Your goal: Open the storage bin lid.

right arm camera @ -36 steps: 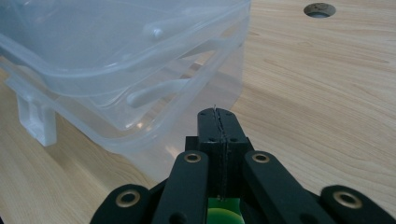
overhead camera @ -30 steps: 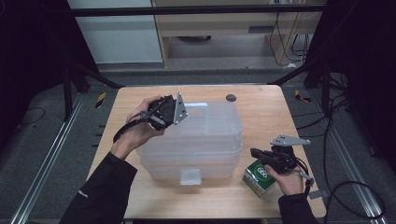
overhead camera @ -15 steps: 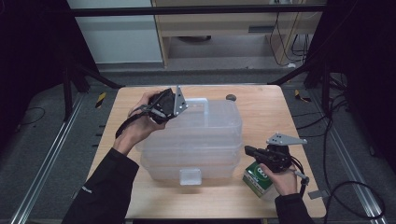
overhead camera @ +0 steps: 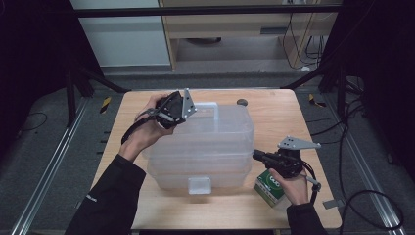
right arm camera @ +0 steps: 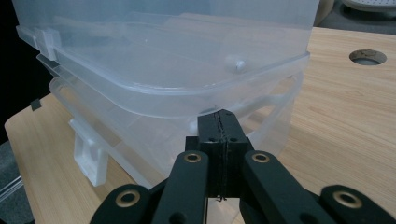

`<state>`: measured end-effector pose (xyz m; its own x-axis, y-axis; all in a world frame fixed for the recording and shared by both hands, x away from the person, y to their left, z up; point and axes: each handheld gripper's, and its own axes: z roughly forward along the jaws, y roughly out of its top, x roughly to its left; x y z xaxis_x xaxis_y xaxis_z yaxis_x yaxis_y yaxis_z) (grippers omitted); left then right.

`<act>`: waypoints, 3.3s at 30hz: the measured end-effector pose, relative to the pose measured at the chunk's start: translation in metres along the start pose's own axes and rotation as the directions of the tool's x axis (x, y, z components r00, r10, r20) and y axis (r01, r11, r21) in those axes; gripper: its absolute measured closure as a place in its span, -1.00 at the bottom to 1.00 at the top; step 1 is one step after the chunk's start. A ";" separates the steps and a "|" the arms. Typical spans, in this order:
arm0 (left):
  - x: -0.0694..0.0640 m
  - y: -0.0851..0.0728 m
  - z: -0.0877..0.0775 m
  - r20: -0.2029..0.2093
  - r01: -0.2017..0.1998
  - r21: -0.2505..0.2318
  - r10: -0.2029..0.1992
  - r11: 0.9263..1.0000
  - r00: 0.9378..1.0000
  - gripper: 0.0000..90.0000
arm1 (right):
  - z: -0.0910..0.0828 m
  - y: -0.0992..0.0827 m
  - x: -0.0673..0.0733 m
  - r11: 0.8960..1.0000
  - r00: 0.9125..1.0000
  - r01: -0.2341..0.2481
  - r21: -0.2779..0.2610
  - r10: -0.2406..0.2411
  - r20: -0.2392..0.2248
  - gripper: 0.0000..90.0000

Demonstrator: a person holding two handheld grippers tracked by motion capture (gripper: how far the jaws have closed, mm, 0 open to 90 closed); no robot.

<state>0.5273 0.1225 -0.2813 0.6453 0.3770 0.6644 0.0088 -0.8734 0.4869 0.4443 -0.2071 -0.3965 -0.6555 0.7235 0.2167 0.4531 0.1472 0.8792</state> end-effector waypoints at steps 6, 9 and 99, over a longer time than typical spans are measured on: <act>0.002 -0.010 -0.015 0.027 0.090 -0.063 -0.089 0.994 0.996 0.30 | 0.001 0.000 0.000 1.000 1.000 0.004 0.007 -0.004 0.000 1.00; 0.003 -0.018 -0.023 0.045 0.138 -0.074 -0.135 0.988 0.990 0.21 | 0.001 0.000 0.000 1.000 1.000 0.003 0.008 -0.003 0.000 1.00; -0.085 -0.196 -0.060 0.263 0.740 -0.173 -0.694 0.649 0.670 0.99 | 0.005 -0.001 -0.002 0.999 1.000 -0.011 0.031 0.011 0.003 1.00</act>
<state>0.4253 0.2804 -0.3993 0.6272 0.7778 -0.0417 0.3513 -0.2347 0.9064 0.4481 -0.2052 -0.3996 -0.6488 0.7269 0.2249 0.4788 0.1603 0.8632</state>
